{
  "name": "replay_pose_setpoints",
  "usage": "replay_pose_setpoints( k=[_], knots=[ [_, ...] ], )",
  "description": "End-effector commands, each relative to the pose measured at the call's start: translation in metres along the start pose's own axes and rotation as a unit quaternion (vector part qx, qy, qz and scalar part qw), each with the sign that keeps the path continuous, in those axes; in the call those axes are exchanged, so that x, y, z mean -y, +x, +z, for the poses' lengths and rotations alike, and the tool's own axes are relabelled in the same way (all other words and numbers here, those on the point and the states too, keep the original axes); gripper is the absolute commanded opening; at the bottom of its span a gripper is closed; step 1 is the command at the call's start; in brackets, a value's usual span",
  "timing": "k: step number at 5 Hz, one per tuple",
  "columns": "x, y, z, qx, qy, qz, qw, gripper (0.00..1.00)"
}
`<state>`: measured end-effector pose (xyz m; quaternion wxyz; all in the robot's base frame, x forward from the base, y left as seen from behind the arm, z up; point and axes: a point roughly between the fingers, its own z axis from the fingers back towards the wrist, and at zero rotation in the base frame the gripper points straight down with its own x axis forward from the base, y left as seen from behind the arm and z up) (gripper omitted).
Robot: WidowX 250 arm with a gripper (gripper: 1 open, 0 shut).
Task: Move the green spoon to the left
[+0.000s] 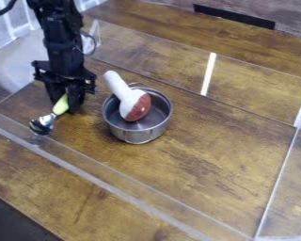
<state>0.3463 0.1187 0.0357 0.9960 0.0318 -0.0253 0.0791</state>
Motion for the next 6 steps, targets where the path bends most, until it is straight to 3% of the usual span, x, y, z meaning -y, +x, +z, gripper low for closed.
replay_pose_setpoints(
  k=[1,2,4,6],
  knots=[
    [-0.006,0.015,0.025,0.034,0.005,-0.020,0.9992,0.00],
    [-0.005,0.022,0.034,0.039,0.000,-0.042,0.9984,0.00],
    [-0.008,0.031,0.070,0.055,-0.008,-0.023,0.9982,0.00],
    [-0.053,0.021,0.100,0.070,-0.009,-0.021,0.9973,0.00]
  ],
)
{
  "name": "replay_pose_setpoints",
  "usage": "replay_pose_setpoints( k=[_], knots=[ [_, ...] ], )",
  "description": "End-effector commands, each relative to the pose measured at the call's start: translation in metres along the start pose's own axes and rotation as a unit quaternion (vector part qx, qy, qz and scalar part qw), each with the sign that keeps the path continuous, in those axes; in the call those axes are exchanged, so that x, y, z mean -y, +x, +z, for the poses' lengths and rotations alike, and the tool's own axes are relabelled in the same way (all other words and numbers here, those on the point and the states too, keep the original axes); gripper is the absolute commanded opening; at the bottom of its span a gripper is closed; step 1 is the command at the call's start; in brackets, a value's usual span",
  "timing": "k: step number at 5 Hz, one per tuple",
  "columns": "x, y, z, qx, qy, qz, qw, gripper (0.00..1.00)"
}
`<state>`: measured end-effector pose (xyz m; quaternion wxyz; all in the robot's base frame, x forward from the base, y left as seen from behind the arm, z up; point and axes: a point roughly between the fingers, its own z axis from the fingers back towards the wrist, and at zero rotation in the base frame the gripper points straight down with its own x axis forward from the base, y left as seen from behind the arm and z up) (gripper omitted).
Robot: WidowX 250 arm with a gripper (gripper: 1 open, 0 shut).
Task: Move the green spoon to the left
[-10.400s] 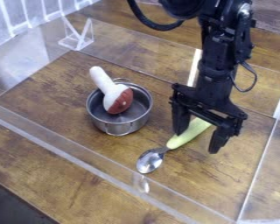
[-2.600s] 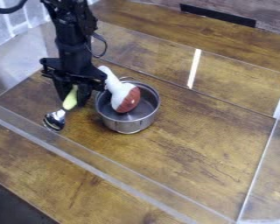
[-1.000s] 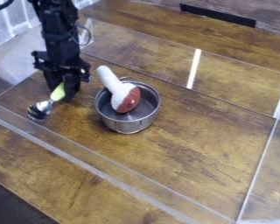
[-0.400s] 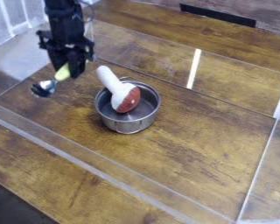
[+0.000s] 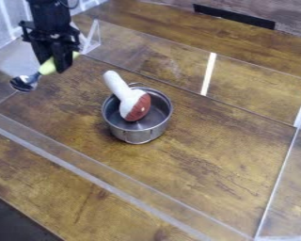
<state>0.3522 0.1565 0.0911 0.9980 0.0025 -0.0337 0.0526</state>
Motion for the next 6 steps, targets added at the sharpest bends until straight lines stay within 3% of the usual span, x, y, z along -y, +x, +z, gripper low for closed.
replay_pose_setpoints(
  k=[1,2,3,4,5,6],
  knots=[
    [-0.019,0.007,0.060,0.064,0.027,0.000,0.9976,0.00],
    [-0.029,0.009,0.054,0.057,0.027,-0.002,0.9980,0.00],
    [-0.041,0.002,0.036,0.044,0.027,-0.011,0.9986,0.00],
    [-0.041,-0.003,0.016,0.029,0.029,-0.021,0.9989,0.00],
    [-0.037,-0.002,-0.007,0.019,0.033,-0.007,0.9993,0.00],
    [-0.031,0.005,-0.019,0.015,0.032,-0.006,0.9994,0.00]
  ],
)
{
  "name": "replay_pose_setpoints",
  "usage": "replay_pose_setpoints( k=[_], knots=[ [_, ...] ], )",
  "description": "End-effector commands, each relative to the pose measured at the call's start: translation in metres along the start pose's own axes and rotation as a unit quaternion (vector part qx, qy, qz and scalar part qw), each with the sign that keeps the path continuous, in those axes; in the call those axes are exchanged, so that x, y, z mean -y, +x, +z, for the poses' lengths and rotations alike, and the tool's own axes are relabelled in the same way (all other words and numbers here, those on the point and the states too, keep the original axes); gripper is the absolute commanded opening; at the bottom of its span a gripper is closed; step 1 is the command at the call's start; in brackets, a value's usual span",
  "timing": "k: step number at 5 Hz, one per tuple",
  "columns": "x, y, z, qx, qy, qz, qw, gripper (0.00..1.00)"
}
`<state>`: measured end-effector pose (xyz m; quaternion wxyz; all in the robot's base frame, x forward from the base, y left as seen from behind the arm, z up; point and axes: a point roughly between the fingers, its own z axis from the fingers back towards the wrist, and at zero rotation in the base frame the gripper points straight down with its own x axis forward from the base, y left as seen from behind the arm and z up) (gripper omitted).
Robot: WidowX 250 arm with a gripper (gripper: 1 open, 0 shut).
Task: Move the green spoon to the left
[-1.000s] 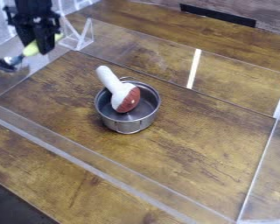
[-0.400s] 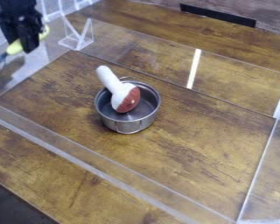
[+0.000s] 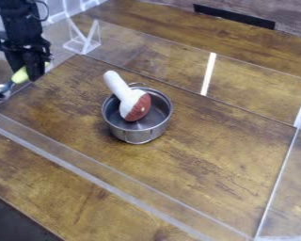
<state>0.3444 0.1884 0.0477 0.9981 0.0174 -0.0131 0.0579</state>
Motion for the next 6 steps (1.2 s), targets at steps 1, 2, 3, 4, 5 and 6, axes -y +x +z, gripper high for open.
replay_pose_setpoints(
  k=[1,2,3,4,5,6],
  knots=[
    [0.001,0.018,0.016,0.033,0.017,0.005,0.9993,0.00],
    [0.000,0.018,0.021,0.034,0.014,-0.006,0.9993,0.00],
    [-0.001,0.018,0.034,0.040,0.012,-0.019,0.9989,0.00],
    [0.001,0.021,0.043,0.043,0.011,-0.011,0.9990,0.00],
    [0.002,0.023,0.049,0.043,0.008,-0.002,0.9990,0.00],
    [0.002,0.033,0.056,0.044,0.005,-0.045,0.9980,0.00]
  ],
)
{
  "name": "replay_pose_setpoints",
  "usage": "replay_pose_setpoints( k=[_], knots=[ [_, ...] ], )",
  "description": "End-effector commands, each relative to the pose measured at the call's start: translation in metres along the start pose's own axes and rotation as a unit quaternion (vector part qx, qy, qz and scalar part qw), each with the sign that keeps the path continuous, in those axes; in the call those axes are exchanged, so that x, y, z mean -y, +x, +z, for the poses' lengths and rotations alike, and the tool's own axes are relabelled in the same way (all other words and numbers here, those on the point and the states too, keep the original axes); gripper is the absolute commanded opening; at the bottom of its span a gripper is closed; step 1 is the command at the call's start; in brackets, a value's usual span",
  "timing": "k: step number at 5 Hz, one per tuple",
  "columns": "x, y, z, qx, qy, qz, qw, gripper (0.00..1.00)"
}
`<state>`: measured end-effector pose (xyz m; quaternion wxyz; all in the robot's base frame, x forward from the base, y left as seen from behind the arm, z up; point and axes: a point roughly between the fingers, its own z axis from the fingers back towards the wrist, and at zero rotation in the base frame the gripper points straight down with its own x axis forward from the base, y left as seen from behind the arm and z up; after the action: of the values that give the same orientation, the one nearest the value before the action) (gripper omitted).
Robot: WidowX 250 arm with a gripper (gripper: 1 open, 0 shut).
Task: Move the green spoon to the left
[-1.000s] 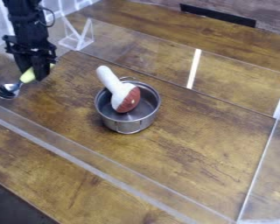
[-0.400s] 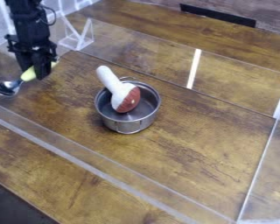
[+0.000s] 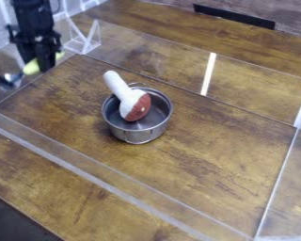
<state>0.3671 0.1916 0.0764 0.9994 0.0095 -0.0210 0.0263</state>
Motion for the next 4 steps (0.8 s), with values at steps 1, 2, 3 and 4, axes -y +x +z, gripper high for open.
replay_pose_setpoints(
  k=[1,2,3,4],
  knots=[
    [0.007,0.020,0.033,0.034,0.011,-0.052,0.9980,0.00],
    [0.003,0.017,0.028,0.030,0.009,-0.038,0.9988,1.00],
    [-0.002,0.015,0.027,0.028,0.012,-0.021,0.9993,1.00],
    [-0.005,0.017,0.022,0.025,0.013,-0.020,0.9994,1.00]
  ],
)
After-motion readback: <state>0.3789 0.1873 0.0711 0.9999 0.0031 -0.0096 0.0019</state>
